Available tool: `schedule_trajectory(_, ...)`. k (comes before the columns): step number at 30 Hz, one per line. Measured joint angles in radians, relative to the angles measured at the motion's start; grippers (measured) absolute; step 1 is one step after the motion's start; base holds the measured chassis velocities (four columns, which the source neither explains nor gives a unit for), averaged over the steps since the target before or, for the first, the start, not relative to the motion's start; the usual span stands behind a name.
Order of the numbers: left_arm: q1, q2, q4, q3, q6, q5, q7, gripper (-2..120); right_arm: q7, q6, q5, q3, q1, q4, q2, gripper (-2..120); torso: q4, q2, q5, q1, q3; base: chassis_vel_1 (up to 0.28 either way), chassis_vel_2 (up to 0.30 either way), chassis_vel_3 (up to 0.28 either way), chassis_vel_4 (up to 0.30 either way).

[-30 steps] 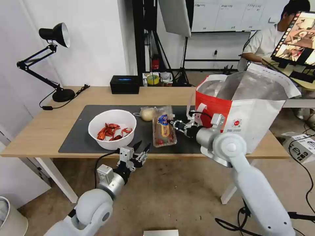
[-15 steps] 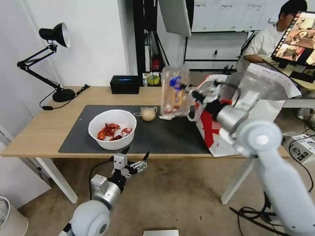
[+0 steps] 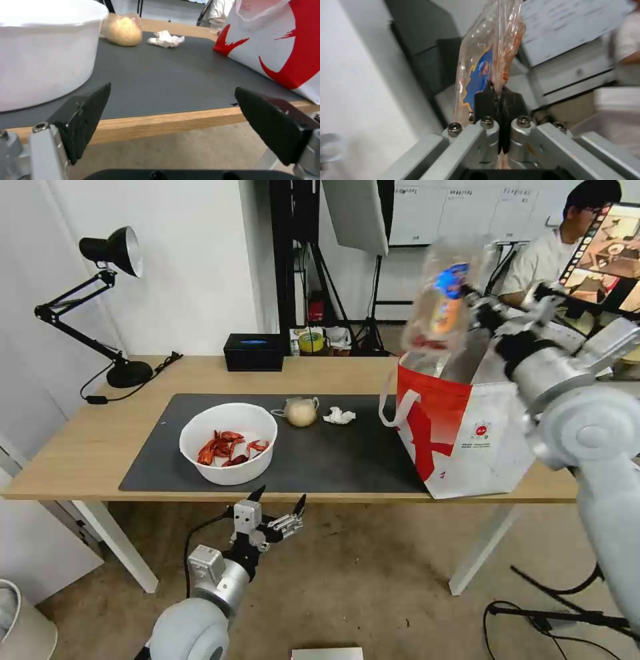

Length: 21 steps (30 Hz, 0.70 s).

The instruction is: Pick up the trash from the table and place it into the takeout bag.

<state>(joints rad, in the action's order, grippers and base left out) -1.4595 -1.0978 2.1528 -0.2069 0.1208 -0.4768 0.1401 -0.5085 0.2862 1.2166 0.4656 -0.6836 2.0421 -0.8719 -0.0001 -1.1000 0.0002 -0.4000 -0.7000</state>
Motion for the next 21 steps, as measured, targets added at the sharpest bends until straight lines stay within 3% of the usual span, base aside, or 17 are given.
schedule_trajectory(8,0.003,-0.002,-0.003,0.008,0.0,0.003,0.001,100,-0.015,0.006,-0.084,0.029,-0.096,-0.005,0.018,0,0.0,0.0,0.0,0.0,0.0,0.0,0.0,0.0,0.0)
schedule_trajectory(21,0.007,-0.006,-0.006,0.012,0.003,0.011,0.003,100,-0.017,0.026,-0.045,0.033,-0.149,0.008,-0.016,0,0.0001,0.0,-0.0002,0.0,0.0,0.0,0.0,0.0,0.0)
